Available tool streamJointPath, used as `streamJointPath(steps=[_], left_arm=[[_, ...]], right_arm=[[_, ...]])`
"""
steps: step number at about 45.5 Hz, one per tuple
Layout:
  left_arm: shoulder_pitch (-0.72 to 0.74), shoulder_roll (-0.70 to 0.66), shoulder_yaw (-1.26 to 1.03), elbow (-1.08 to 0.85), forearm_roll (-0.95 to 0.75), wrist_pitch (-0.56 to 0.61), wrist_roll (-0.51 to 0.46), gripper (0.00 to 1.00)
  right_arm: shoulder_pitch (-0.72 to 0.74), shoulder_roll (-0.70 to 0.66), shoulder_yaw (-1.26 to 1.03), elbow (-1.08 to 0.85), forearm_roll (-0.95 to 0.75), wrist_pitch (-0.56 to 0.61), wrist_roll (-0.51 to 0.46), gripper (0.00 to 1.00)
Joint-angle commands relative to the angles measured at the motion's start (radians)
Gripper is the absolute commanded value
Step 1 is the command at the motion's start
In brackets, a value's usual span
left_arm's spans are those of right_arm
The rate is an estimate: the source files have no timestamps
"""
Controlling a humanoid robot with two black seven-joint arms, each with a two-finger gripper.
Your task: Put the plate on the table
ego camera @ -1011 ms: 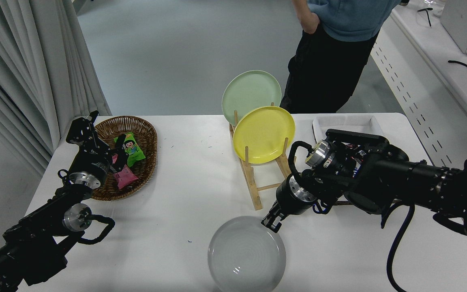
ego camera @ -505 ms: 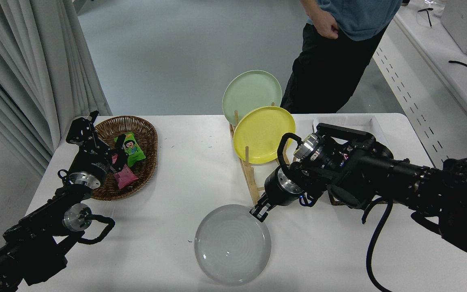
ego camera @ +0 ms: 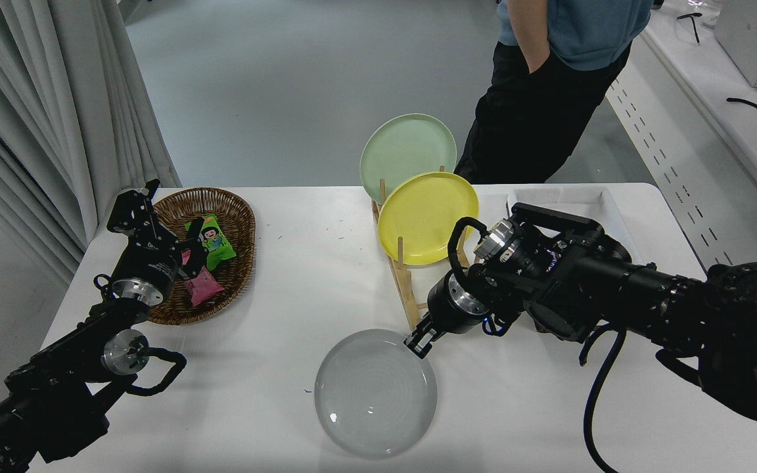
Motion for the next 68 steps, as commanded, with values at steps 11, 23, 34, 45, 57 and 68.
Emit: streamJointPath(steps=[11,23,34,45,57,68], left_arm=[[-0.001,0.000,0.000,0.000,0.000,0.001,0.000,1.00],[0.000,0.000,0.000,0.000,0.000,0.001,0.000,1.00],[0.000,0.000,0.000,0.000,0.000,0.001,0.000,1.00],[0.000,0.000,0.000,0.000,0.000,0.001,0.000,1.00],[0.000,0.000,0.000,0.000,0.000,0.001,0.000,1.00],[0.000,0.000,0.000,0.000,0.000,0.001,0.000,1.00]], right_arm=[[-0.004,0.001,0.003,-0.022,-0.011,0.000,0.000,0.00],[-0.019,0.001,0.004,-0.042,-0.017,0.000,0.000,0.00],[-0.020,0.001,0.004,-0.042,-0.019,0.000,0.000,0.00],[-0.020,0.001,0.006,-0.045,-0.019,0.000,0.000,0.00],[-0.023,0.001,0.006,-0.052,-0.029,0.000,0.000,0.00],[-0.030,0.001,0.006,-0.060,-0.036,0.000,0.002,0.93]])
